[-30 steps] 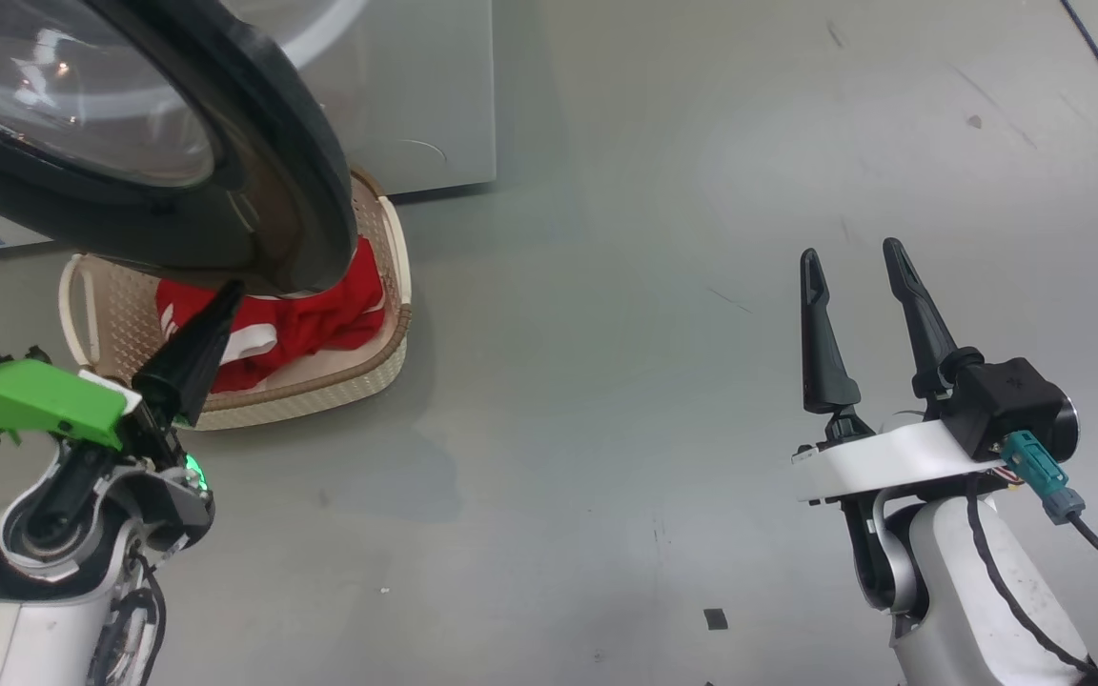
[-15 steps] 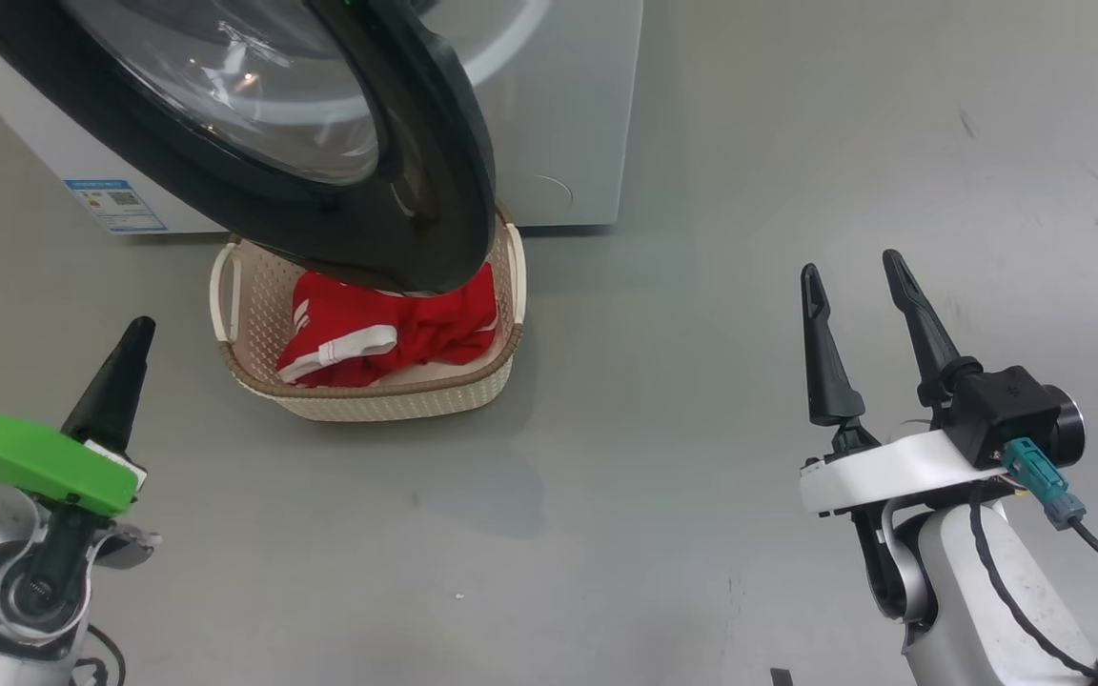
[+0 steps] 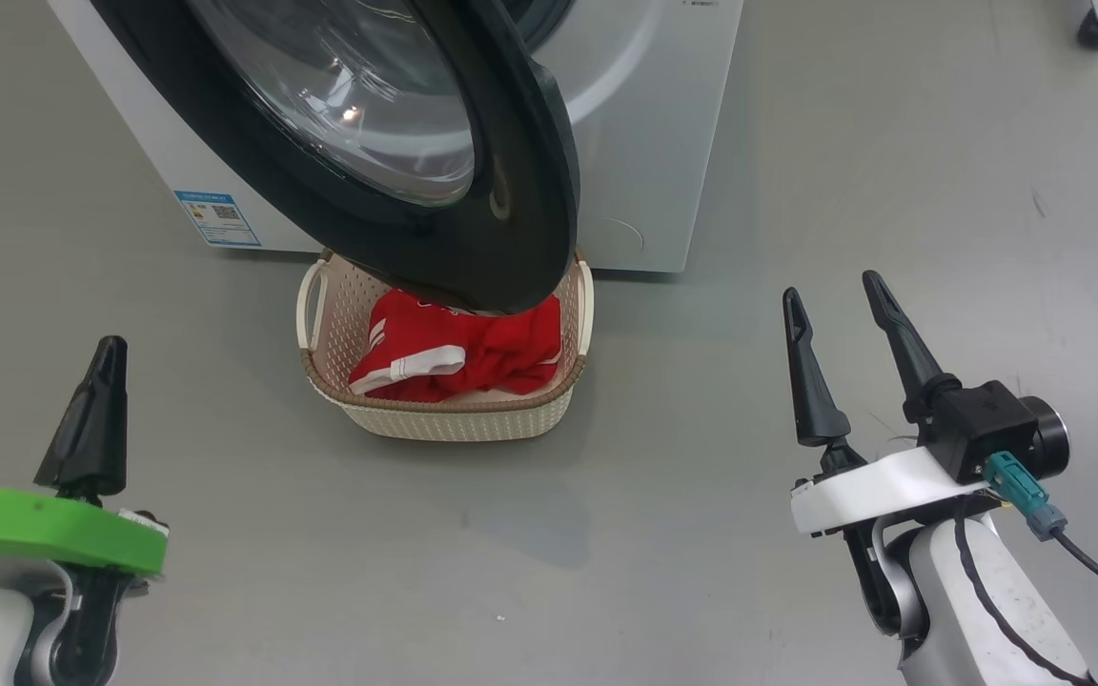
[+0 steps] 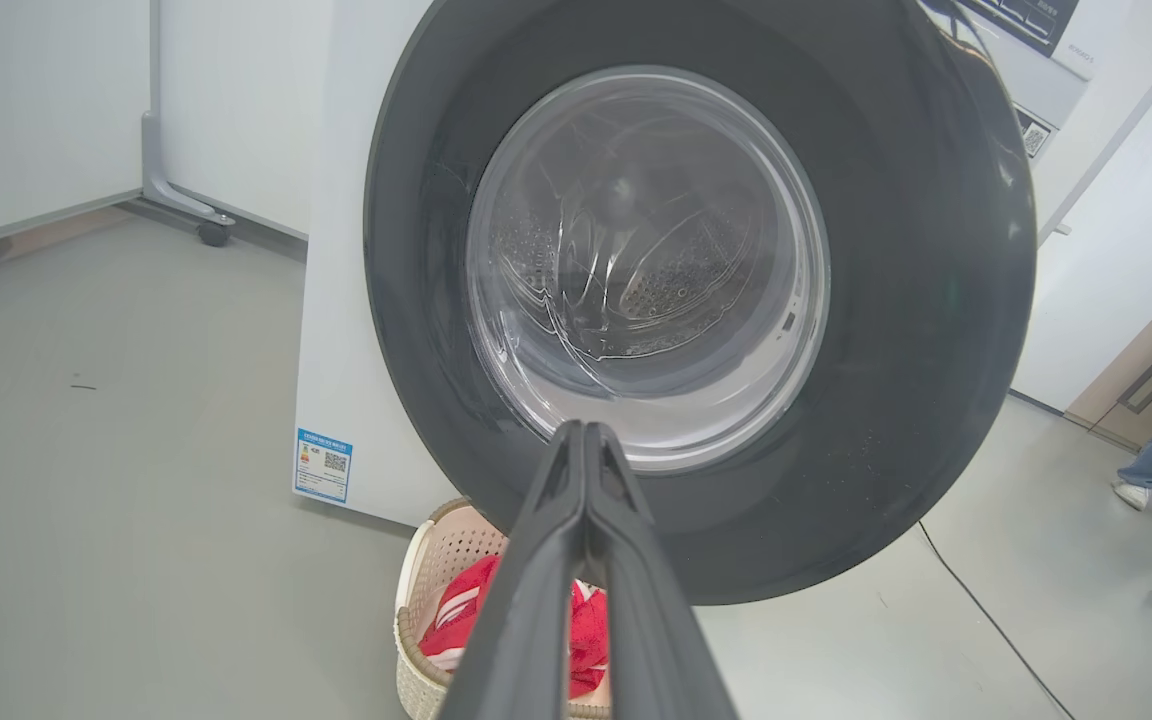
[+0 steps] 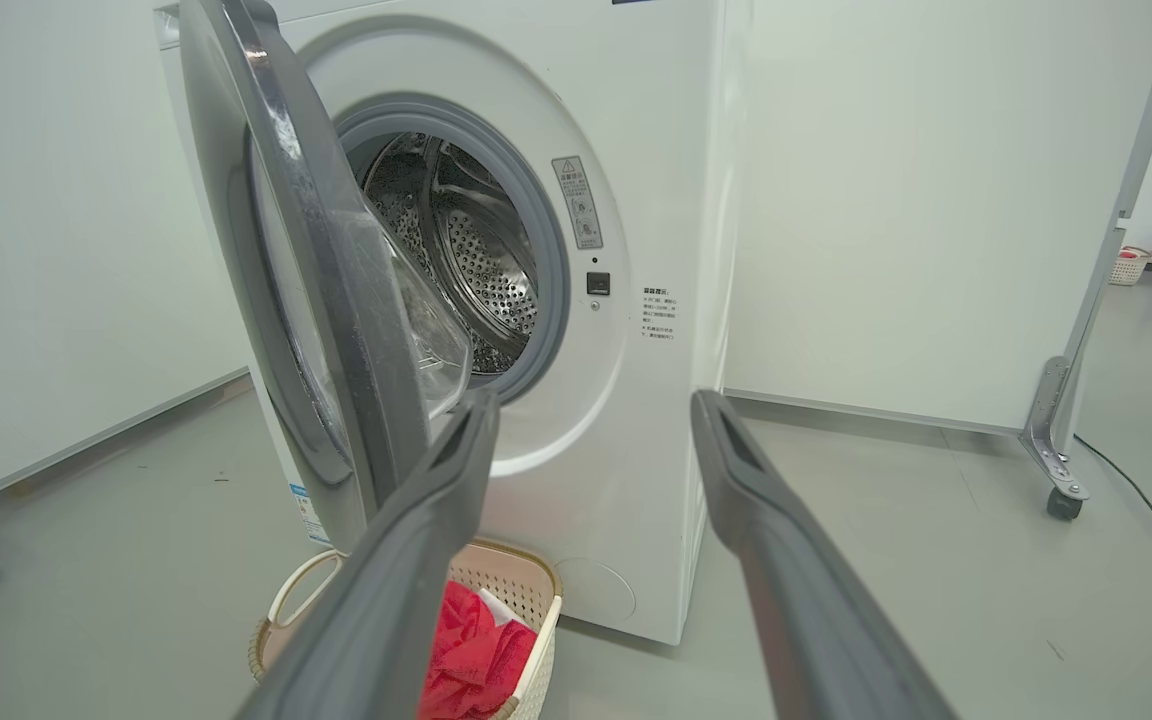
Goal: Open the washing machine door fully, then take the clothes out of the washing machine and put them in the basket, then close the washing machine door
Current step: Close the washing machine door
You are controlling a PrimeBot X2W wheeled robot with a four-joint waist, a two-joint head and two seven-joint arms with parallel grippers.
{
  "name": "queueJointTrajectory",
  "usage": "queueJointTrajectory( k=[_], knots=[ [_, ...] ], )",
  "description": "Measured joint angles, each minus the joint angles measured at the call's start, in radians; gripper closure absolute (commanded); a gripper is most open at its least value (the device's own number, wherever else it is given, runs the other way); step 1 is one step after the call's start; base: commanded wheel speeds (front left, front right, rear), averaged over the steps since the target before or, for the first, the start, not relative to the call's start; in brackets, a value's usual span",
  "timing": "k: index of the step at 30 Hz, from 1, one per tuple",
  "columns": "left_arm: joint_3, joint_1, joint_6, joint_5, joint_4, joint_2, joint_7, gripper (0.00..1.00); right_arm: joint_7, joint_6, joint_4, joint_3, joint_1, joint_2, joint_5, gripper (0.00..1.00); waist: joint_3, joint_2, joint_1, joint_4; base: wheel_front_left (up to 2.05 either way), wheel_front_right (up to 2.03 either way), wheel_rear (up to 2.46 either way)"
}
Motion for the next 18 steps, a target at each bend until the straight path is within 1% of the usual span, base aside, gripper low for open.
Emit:
queueJointTrajectory(
  k=[3,4,9,10,11,12,18],
  knots=[
    [-0.002,0.024,0.002,0.057,-0.002,0.006,-0.054,1.0,0.0,0.003,0.002,0.004,0.002,0.001,0.0,0.0,-0.008,0.0,0.0,0.007,0.0,0.0,0.0],
    [-0.002,0.029,0.009,0.081,-0.003,0.007,-0.072,1.0,0.0,0.004,0.003,0.004,0.003,0.001,0.0,0.0,-0.009,0.0,0.0,0.009,0.0,0.0,0.0],
    [-0.009,0.04,0.036,0.192,-0.01,0.018,-0.077,1.0,0.0,0.006,0.006,0.004,0.003,0.001,0.0,0.0,-0.012,0.0,0.0,0.016,0.0,0.0,0.0],
    [-0.009,0.044,0.04,0.209,-0.01,0.02,-0.077,0.7,0.0,0.008,0.006,0.004,0.003,0.002,0.0,0.0,-0.013,0.0,0.0,0.018,0.0,0.0,0.0],
    [-0.009,0.049,0.045,0.213,-0.01,0.018,-0.077,0.26,0.0,0.011,0.007,0.005,0.004,0.002,0.0,0.0,-0.013,0.0,0.0,0.02,0.0,0.0,0.0],
    [-0.009,0.054,0.05,0.219,-0.011,0.017,-0.077,0.0,0.0,0.012,0.007,0.005,0.004,0.002,0.0,0.0,-0.014,0.0,0.0,0.021,0.0,0.0,0.0],
    [-0.03,0.083,0.068,0.319,-0.013,0.014,-0.077,0.0,0.0,0.016,0.012,0.008,0.008,0.003,0.0,0.0,-0.018,0.0,0.0,0.028,0.0,0.0,0.0]
  ],
)
